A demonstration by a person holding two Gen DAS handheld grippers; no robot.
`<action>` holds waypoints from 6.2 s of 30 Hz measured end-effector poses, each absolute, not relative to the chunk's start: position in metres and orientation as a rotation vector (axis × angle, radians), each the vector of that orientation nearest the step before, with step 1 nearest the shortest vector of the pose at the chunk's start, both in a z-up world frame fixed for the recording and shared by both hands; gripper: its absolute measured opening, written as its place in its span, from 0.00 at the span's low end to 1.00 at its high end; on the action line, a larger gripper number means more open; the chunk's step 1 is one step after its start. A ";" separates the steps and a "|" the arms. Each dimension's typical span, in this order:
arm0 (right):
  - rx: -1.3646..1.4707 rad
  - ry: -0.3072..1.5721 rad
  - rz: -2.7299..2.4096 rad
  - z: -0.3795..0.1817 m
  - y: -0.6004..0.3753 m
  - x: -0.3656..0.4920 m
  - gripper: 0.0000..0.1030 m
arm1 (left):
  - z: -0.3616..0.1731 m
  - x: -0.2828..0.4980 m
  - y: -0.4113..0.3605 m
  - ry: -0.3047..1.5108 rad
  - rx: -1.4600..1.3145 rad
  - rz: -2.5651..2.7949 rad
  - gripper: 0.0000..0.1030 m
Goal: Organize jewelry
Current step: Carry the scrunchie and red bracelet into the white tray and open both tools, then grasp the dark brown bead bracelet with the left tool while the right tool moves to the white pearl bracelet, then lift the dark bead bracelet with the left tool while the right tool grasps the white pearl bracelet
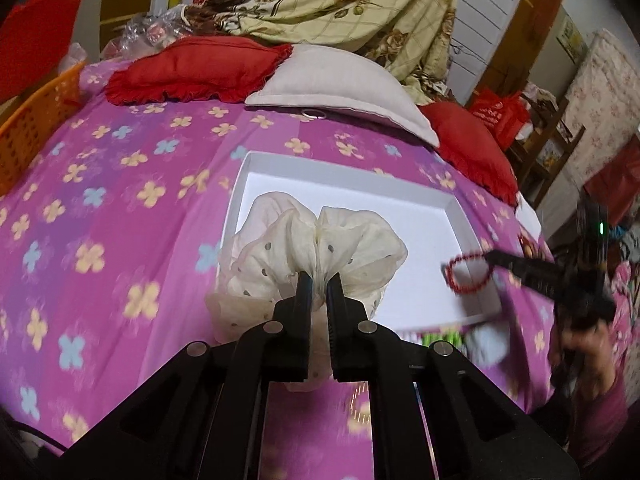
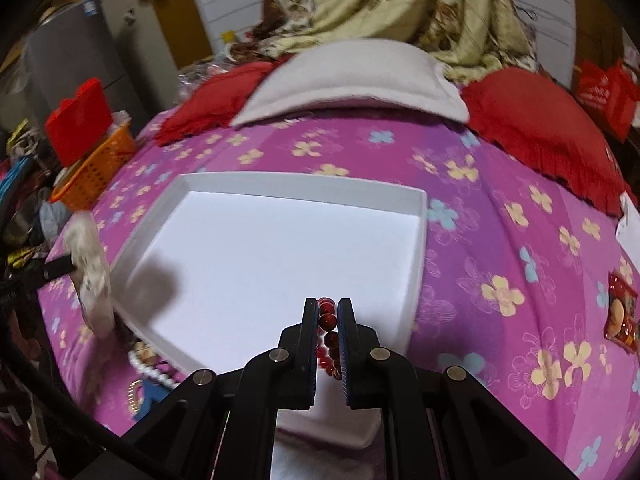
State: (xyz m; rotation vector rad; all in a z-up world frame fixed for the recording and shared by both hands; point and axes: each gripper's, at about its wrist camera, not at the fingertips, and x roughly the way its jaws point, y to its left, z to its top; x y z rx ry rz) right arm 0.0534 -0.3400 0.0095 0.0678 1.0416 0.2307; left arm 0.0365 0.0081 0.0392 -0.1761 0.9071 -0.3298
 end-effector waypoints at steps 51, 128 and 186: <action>-0.129 1.022 0.247 0.005 -0.305 0.057 0.63 | 0.005 0.118 -0.032 0.923 -0.045 -0.173 0.57; -0.450 1.273 0.623 -0.047 -0.185 0.028 0.35 | -0.049 0.034 0.026 1.112 -0.071 -0.246 0.57; -0.240 0.991 0.605 0.055 -0.205 0.006 0.08 | 0.023 0.024 0.033 0.949 -0.083 -0.273 0.07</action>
